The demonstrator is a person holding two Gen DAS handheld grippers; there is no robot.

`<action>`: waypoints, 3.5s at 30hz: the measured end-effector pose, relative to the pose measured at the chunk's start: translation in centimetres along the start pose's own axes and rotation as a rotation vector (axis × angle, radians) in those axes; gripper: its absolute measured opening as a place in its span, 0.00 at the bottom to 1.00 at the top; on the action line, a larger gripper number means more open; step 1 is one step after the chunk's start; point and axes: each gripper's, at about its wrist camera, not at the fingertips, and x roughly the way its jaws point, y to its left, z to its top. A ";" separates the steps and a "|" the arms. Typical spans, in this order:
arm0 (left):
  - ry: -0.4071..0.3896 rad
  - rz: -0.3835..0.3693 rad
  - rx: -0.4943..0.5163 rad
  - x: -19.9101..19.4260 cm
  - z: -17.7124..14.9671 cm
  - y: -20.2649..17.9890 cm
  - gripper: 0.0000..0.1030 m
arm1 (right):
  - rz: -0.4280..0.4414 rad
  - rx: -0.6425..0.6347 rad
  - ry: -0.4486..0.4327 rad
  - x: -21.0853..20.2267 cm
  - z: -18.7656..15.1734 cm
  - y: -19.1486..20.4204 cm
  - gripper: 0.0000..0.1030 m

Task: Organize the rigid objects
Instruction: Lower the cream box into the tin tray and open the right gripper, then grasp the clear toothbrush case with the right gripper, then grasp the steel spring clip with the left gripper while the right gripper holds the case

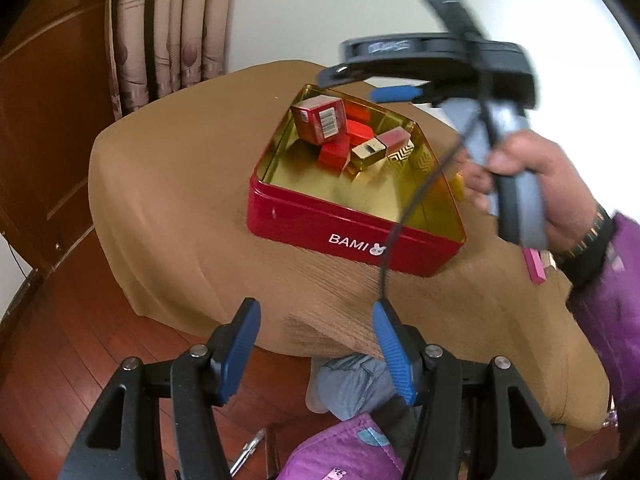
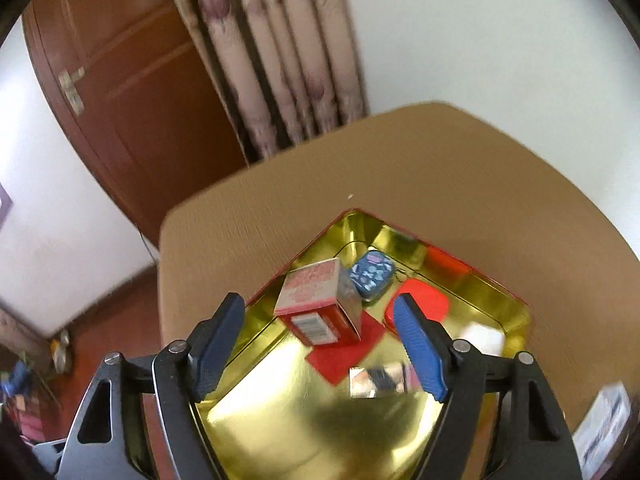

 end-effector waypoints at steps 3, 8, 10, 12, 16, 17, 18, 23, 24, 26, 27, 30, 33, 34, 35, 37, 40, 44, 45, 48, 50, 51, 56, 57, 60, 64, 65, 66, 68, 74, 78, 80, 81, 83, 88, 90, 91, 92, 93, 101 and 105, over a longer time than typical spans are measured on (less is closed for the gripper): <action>0.003 -0.004 -0.004 0.0 -0.1 0.1 0.58 | -0.057 0.035 -0.078 -3.7 -2.3 -1.6 0.80; 0.012 -0.006 -0.007 0.2 -0.1 0.0 0.58 | -0.233 0.137 -0.118 -9.3 -7.0 -6.5 0.93; 0.010 0.000 0.002 0.1 -0.3 -0.2 0.58 | -0.333 0.216 -0.104 -11.1 -8.3 -9.3 0.97; 0.015 0.001 0.014 0.3 -0.4 -0.5 0.58 | -0.388 0.321 -0.091 -12.6 -8.9 -12.7 0.97; 0.032 0.000 0.035 0.7 -0.7 -1.0 0.58 | -0.445 0.499 -0.031 -13.5 -8.7 -18.8 0.97; 0.033 -0.001 0.040 0.7 -0.7 -1.2 0.58 | -0.452 0.525 -0.013 -13.3 -8.5 -19.9 0.97; 0.032 0.000 0.048 0.7 -0.8 -1.4 0.58 | -0.449 0.549 0.012 -12.8 -8.3 -20.9 0.97; 0.041 -0.004 0.067 0.9 -0.9 -1.6 0.58 | -0.506 0.574 0.114 -10.0 -7.1 -22.7 0.97; 0.045 -0.006 0.066 1.0 -0.9 -1.6 0.58 | -0.506 0.584 0.131 -9.5 -7.0 -23.0 0.97; 0.056 -0.013 0.058 1.2 -0.8 -1.5 0.58 | -0.506 0.595 0.148 -8.8 -7.0 -23.2 0.97; 0.060 -0.017 0.054 1.3 -0.8 -1.4 0.58 | -0.512 0.592 0.160 -8.3 -7.0 -23.4 0.97; 0.075 -0.029 0.041 1.5 -0.8 -1.0 0.58 | -0.528 0.600 0.204 -6.8 -7.1 -23.9 0.97; 0.084 -0.038 0.035 1.6 -0.9 -0.9 0.58 | -0.523 0.621 0.241 -5.1 -7.1 -24.5 0.96; 0.086 -0.040 0.037 1.6 -1.0 -0.9 0.58 | -0.512 0.630 0.243 -4.8 -7.1 -24.5 0.90; 0.090 -0.040 0.041 1.7 -1.0 -0.9 0.58 | -0.496 0.636 0.248 -4.3 -7.2 -24.4 0.64; 0.096 -0.037 0.048 1.9 -1.1 -1.1 0.58 | -0.497 0.623 0.275 -3.5 -7.3 -24.2 0.58; 0.099 -0.040 0.056 2.0 -1.3 -1.2 0.58 | -0.467 0.573 0.233 -3.7 -6.8 -23.1 0.58; 0.106 -0.052 0.044 2.1 -1.3 -1.0 0.58 | -0.443 0.534 0.143 -6.8 -5.9 -21.3 0.58; 0.109 -0.056 0.041 2.1 -1.3 -1.0 0.58 | -0.430 0.535 0.118 -8.1 -6.0 -20.8 0.58; 0.111 -0.067 0.045 2.1 -1.5 -1.2 0.58 | -0.419 0.533 0.039 -12.2 -6.6 -19.3 0.58; 0.109 -0.069 0.058 2.0 -1.6 -1.6 0.58 | -0.429 0.552 -0.007 -15.5 -8.6 -19.1 0.58; 0.106 -0.070 0.069 1.9 -1.7 -1.8 0.58 | -0.440 0.563 -0.020 -17.0 -9.7 -19.1 0.58; 0.099 -0.075 0.150 1.6 -2.5 -3.6 0.58 | -0.555 0.639 0.001 -21.5 -16.7 -21.2 0.58; 0.102 -0.080 0.170 1.6 -2.8 -4.2 0.58 | -0.585 0.655 0.018 -22.4 -18.9 -22.1 0.58; 0.127 -0.107 0.253 1.9 -3.7 -6.1 0.58 | -0.659 0.705 0.054 -25.5 -24.6 -24.5 0.58; 0.163 -0.124 0.344 2.0 -4.7 -8.7 0.58 | -0.759 0.707 0.073 -28.0 -29.2 -25.6 0.58; 0.170 -0.135 0.364 1.9 -4.6 -9.7 0.58 | -0.776 0.705 0.076 -28.4 -29.9 -25.9 0.58; 0.176 -0.153 0.378 1.8 -4.3 -10.6 0.58 | -0.792 0.703 0.082 -28.4 -30.4 -26.3 0.58; 0.187 -0.202 0.401 1.3 -3.1 -12.9 0.58 | -0.801 0.702 0.079 -28.3 -31.0 -26.7 0.58; 0.200 -0.367 0.411 0.8 3.8 -22.1 0.58 | -0.752 0.719 0.050 -29.3 -33.2 -28.8 0.58; 0.260 -0.438 0.382 2.7 7.7 -28.1 0.58 | -0.717 0.747 0.018 -29.5 -34.5 -29.2 0.57; 0.271 -0.439 0.378 4.1 9.3 -30.9 0.58 | -0.714 0.744 0.005 -29.6 -34.7 -29.2 0.57; 0.283 -0.433 0.375 5.2 10.1 -32.4 0.58 | -0.713 0.740 -0.002 -29.6 -34.7 -29.1 0.57; 0.326 -0.436 0.360 7.7 11.4 -35.0 0.58 | -0.707 0.733 -0.017 -29.5 -34.8 -29.1 0.57; 0.436 -0.397 0.286 14.0 12.8 -38.3 0.58 | -0.716 0.703 -0.062 -29.8 -35.5 -28.6 0.57; 0.460 -0.374 0.259 16.1 13.2 -38.8 0.58 | -0.722 0.688 -0.069 -29.4 -35.6 -28.6 0.57; 0.478 -0.369 0.246 17.2 13.3 -39.1 0.58 | -0.722 0.685 -0.076 -29.4 -35.6 -28.6 0.58; 0.487 -0.367 0.238 17.7 13.4 -39.1 0.58 | -0.720 0.685 -0.080 -29.4 -35.6 -28.6 0.58; 0.495 -0.366 0.231 18.3 13.5 -39.3 0.58 | -0.718 0.685 -0.082 -29.4 -35.6 -28.7 0.58; 0.530 -0.329 0.230 21.8 13.7 -40.6 0.58 | -0.702 0.682 -0.096 -29.3 -35.6 -28.9 0.58; 0.548 -0.293 0.244 23.1 13.0 -41.1 0.58 | -0.694 0.682 -0.102 -29.4 -35.7 -29.0 0.58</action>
